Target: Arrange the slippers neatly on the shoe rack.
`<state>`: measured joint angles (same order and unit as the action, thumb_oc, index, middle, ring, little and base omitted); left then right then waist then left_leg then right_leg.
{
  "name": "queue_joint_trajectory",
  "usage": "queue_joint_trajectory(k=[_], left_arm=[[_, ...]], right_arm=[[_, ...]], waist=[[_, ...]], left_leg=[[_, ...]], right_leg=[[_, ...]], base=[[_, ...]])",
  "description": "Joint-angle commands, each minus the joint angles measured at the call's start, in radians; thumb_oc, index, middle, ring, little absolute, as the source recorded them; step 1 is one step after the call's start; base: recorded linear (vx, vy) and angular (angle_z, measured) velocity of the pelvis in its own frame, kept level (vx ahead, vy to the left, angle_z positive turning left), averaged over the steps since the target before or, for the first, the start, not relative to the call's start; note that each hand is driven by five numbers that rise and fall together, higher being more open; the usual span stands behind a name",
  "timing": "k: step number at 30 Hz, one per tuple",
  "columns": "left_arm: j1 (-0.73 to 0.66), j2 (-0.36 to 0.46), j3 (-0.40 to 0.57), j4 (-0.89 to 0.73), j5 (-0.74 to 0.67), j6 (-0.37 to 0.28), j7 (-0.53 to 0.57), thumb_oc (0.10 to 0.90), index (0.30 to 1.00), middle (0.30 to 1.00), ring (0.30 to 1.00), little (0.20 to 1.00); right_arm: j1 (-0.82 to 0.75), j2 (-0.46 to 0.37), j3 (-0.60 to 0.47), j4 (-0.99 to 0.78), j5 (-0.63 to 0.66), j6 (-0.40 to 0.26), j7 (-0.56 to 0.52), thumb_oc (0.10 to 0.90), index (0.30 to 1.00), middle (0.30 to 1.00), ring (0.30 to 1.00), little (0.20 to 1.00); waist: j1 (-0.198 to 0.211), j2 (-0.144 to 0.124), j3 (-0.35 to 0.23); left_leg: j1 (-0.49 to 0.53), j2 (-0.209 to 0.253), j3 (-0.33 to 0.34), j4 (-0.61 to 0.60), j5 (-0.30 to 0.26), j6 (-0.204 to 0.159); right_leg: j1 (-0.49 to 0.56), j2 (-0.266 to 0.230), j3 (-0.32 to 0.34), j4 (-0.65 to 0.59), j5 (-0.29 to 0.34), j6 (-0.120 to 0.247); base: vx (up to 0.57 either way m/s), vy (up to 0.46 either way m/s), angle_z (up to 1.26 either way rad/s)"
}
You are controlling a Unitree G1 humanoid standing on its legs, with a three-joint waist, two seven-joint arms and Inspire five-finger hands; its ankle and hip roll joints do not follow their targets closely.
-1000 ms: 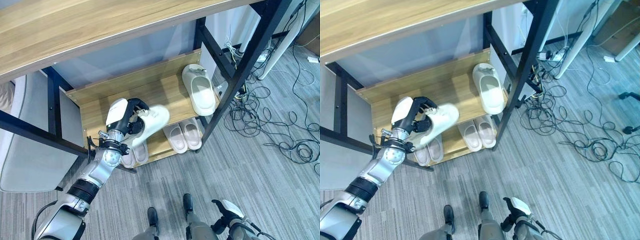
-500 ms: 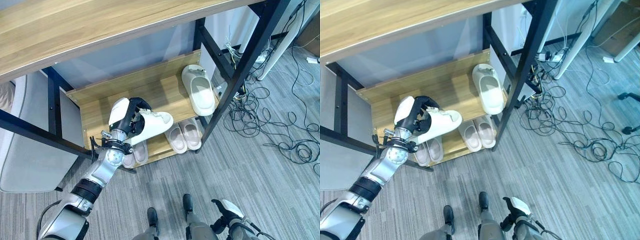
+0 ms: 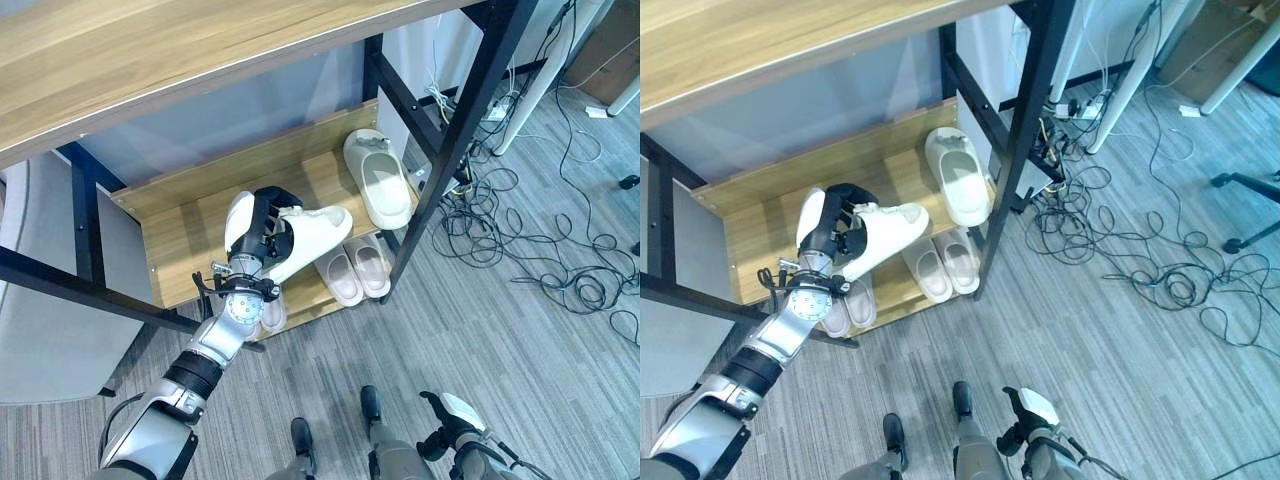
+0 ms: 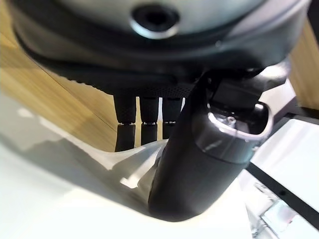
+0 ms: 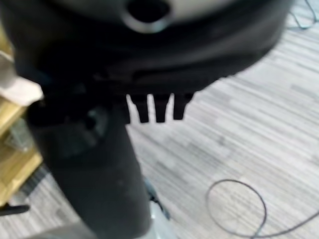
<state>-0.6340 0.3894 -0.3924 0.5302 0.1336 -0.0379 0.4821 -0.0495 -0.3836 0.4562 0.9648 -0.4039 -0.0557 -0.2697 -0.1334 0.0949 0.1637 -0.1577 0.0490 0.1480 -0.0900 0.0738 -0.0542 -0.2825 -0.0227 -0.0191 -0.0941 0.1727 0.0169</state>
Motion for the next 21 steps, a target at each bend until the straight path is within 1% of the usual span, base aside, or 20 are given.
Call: queue_joint_trajectory(k=[1, 5, 6, 9, 12, 16, 17, 18, 19, 21], left_arm=[[-0.253, 0.044, 0.021, 0.081, -0.017, -0.042, 0.092, 0.4, 0.3, 0.3, 0.3, 0.3], [-0.313, 0.047, 0.017, 0.156, -0.031, -0.024, 0.114, 0.4, 0.3, 0.3, 0.3, 0.3], [-0.346, 0.051, 0.019, 0.2, -0.048, -0.015, 0.127, 0.4, 0.3, 0.3, 0.3, 0.3], [-0.377, 0.058, 0.024, 0.226, -0.066, -0.015, 0.135, 0.4, 0.3, 0.3, 0.3, 0.3], [-0.443, 0.09, 0.007, 0.266, -0.077, -0.011, 0.139, 0.4, 0.3, 0.3, 0.3, 0.3], [-0.485, 0.112, -0.007, 0.3, -0.074, -0.008, 0.142, 0.4, 0.3, 0.3, 0.3, 0.3], [-0.499, 0.116, -0.013, 0.313, -0.076, -0.006, 0.142, 0.422, 0.333, 0.333, 0.333, 0.333], [-0.511, 0.116, -0.013, 0.324, -0.078, -0.006, 0.143, 0.558, 0.538, 0.538, 0.538, 0.538], [-0.523, 0.119, -0.019, 0.333, -0.075, -0.005, 0.146, 0.8, 0.9, 0.9, 0.9, 0.9], [-0.539, 0.123, -0.03, 0.342, -0.075, -0.008, 0.145, 0.8, 0.9, 0.9, 0.9, 0.9]], right_arm=[[0.041, -0.058, -0.026, -0.058, 0.038, -0.013, -0.024, 0.8, 0.9, 0.9, 0.9, 0.9], [0.036, -0.06, -0.022, -0.062, 0.047, -0.013, -0.028, 0.8, 0.9, 0.9, 0.9, 0.9], [0.032, -0.063, -0.019, -0.069, 0.052, -0.014, -0.031, 0.8, 0.9, 0.9, 0.9, 0.9], [0.028, -0.065, -0.016, -0.077, 0.054, -0.014, -0.031, 0.8, 0.9, 0.9, 0.9, 0.9], [0.02, -0.074, -0.009, -0.084, 0.062, -0.017, -0.032, 0.8, 0.9, 0.9, 0.9, 0.9], [0.014, -0.075, -0.006, -0.081, 0.068, -0.021, -0.032, 0.8, 0.9, 0.9, 0.9, 0.9], [0.014, -0.075, -0.004, -0.08, 0.07, -0.021, -0.032, 0.8, 0.9, 0.9, 0.9, 0.9], [0.013, -0.075, -0.004, -0.078, 0.072, -0.022, -0.033, 0.8, 0.9, 0.9, 0.9, 0.9], [0.013, -0.074, -0.003, -0.074, 0.075, -0.024, -0.033, 0.8, 0.9, 0.9, 0.9, 0.9], [0.011, -0.074, -0.003, -0.071, 0.079, -0.026, -0.035, 0.8, 0.9, 0.9, 0.9, 0.9]], waist=[[-0.022, -0.018, -0.011], [-0.03, -0.015, -0.001], [-0.036, -0.011, 0.007], [-0.039, -0.006, 0.013], [-0.048, 0.005, 0.023], [-0.054, 0.01, 0.028], [-0.056, 0.012, 0.03], [-0.057, 0.012, 0.031], [-0.059, 0.014, 0.03], [-0.061, 0.017, 0.032]], left_leg=[[-0.008, -0.018, -0.022, 0.003, -0.07, -0.005], [-0.012, -0.017, -0.019, 0.003, -0.067, -0.006], [-0.016, -0.016, -0.016, 0.003, -0.064, -0.007], [-0.021, -0.015, -0.012, 0.003, -0.063, -0.009], [-0.025, -0.014, 0.0, 0.003, -0.064, -0.01], [-0.024, -0.012, 0.009, 0.003, -0.066, -0.01], [-0.023, -0.012, 0.011, 0.003, -0.067, -0.01], [-0.022, -0.012, 0.012, 0.003, -0.067, -0.011], [-0.021, -0.012, 0.013, 0.003, -0.068, -0.012], [-0.021, -0.012, 0.014, 0.003, -0.068, -0.013]], right_leg=[[0.027, -0.055, 0.003, 0.026, -0.129, 0.084], [0.012, -0.054, 0.007, 0.036, -0.132, 0.084], [0.0, -0.054, 0.01, 0.046, -0.133, 0.084], [-0.012, -0.053, 0.014, 0.053, -0.133, 0.084], [-0.031, -0.051, 0.024, 0.062, -0.132, 0.086], [-0.039, -0.048, 0.033, 0.068, -0.133, 0.088], [-0.042, -0.048, 0.036, 0.069, -0.133, 0.089], [-0.044, -0.048, 0.039, 0.07, -0.133, 0.089], [-0.044, -0.048, 0.041, 0.069, -0.134, 0.089], [-0.044, -0.047, 0.042, 0.067, -0.134, 0.089]], base=[[0.0, -0.017, -0.07], [0.0, -0.01, -0.03], [0.0, 0.0, 0.0], [0.0, -0.002, -0.03], [0.01, 0.003, -0.11], [0.03, 0.003, -0.11], [0.02, 0.001, -0.11], [0.03, -0.001, -0.12], [0.03, -0.005, -0.11], [0.02, -0.004, -0.08]])
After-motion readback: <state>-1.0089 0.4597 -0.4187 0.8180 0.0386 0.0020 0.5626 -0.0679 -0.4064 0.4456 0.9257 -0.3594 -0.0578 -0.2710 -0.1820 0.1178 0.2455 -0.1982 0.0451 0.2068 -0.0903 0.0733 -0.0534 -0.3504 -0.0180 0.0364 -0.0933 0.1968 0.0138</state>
